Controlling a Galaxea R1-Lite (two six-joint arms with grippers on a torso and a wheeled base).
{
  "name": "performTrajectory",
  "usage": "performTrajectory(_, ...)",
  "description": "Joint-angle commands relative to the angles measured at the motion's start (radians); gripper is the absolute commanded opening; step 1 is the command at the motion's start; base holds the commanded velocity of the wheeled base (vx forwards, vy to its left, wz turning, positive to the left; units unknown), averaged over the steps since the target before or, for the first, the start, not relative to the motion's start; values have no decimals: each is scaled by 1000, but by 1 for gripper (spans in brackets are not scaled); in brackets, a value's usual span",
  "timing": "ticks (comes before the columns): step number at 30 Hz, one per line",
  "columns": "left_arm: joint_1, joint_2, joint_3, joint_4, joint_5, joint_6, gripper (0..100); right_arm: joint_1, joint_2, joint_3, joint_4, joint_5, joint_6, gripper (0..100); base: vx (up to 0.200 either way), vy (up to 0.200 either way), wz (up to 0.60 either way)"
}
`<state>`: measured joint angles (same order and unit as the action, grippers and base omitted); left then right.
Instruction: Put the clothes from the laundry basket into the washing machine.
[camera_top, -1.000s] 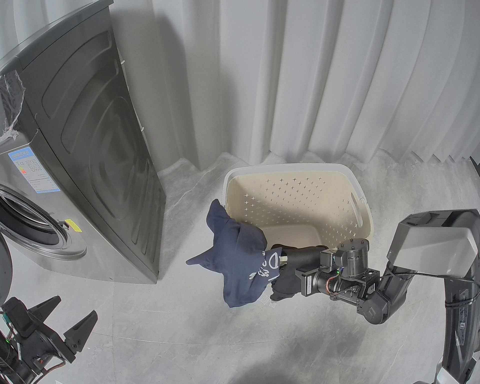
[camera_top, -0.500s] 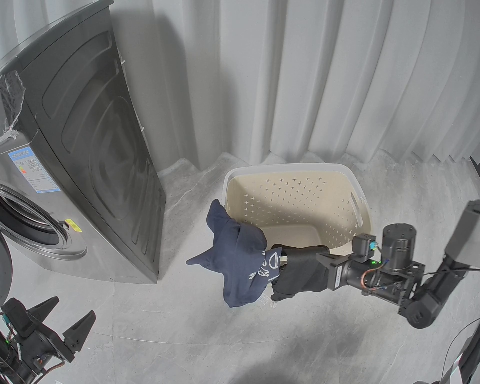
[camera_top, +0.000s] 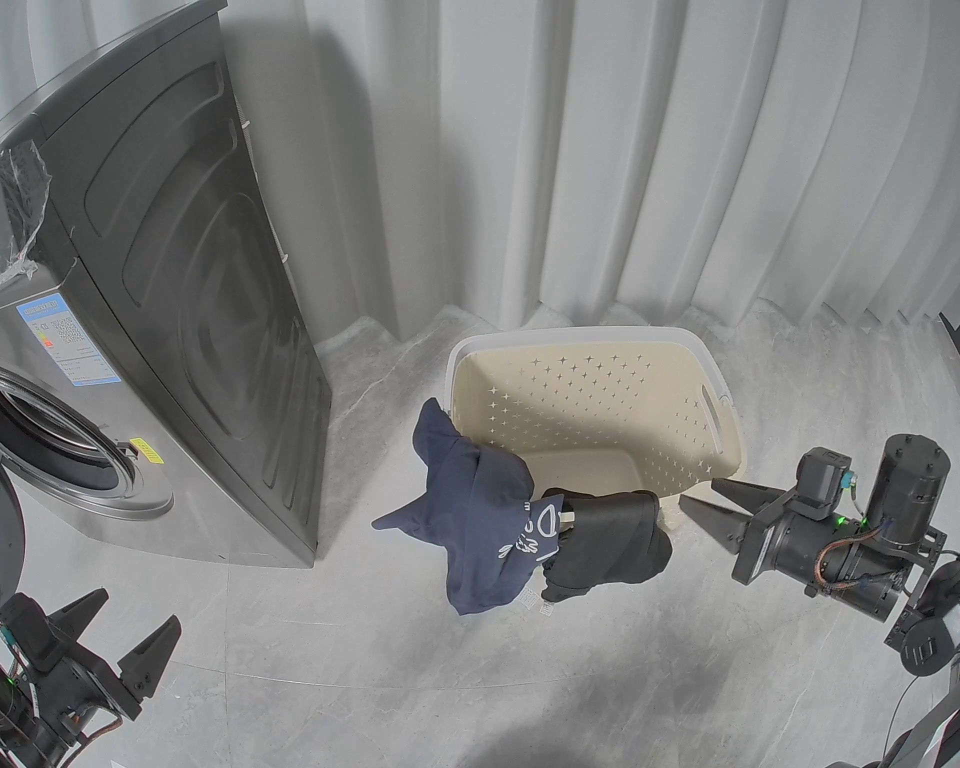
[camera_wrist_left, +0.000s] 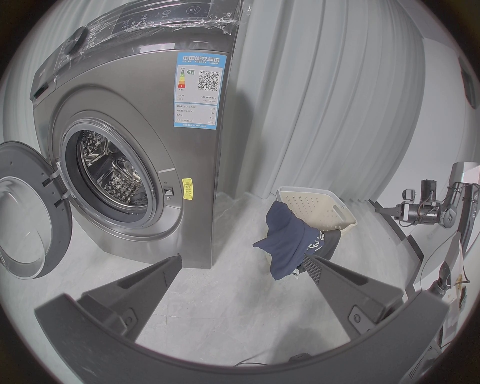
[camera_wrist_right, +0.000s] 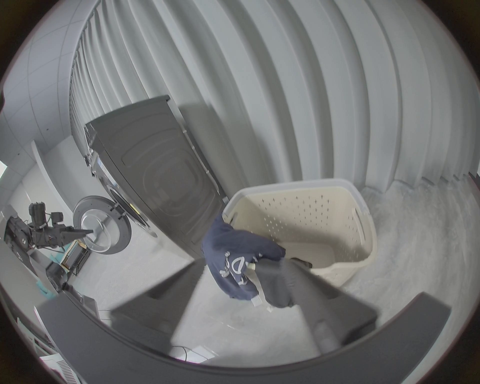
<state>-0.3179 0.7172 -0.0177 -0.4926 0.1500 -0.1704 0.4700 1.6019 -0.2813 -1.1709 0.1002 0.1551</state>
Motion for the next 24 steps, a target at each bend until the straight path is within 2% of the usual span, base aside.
performTrajectory(1, 31, -39, 18, 5, -21, 9, 100, -1, 357, -3, 0, 1, -9, 100, 0, 0, 0)
performTrajectory(8, 31, -58, 18, 3, -23, 9, 100, 4, 532, -75, 0, -1, -12, 100, 0, 0, 0)
performTrajectory(11, 31, -58, 18, 3, -23, 6, 100, -2, 598, -131, 0, -1, -31, 100, 0, 0, 0)
performTrajectory(17, 31, -62, 18, 3, -52, 3, 100, -13, 699, -288, -1, -4, -46, 100, 0, 0, 0)
performTrajectory(24, 31, -73, 18, 5, -53, 3, 100, -40, 797, -484, 13, -22, -48, 100, 0, 0, 0)
